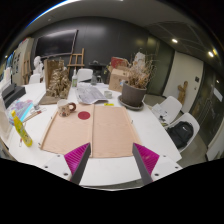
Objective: Pour water
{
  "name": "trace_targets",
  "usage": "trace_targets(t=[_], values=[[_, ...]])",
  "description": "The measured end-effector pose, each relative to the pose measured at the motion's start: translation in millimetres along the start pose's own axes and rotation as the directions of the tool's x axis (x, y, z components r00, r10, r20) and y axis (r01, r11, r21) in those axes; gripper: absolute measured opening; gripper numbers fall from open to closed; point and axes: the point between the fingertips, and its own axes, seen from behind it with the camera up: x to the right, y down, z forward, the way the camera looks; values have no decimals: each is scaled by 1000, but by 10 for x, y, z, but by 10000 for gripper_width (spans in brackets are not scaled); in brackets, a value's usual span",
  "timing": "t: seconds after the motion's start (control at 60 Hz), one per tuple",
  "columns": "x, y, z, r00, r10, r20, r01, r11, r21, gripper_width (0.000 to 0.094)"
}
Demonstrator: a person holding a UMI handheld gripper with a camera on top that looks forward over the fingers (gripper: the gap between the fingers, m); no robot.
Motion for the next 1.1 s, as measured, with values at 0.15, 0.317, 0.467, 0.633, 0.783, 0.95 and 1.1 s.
trace_targets(t=[0.15,0.317,0.467,0.633,0.783,0.95,1.1], values=[[-307,-21,-37,1000,3,6,-3,1000,-6,861],[-1218,30,-91,998,-5,63,6,1000,-10,863],[-2299,205,-158,985,-4,171,6,1000,-9,860],[-3484,323,-159,962,0,274,-1,1000,4,859],[-4263,281,23,946,-13,325,-6,998,58,858],[-4672,250,473,950,13,313,-46,994,98,830],[-4860,308,793,952,36,304,-71,992,105,676]])
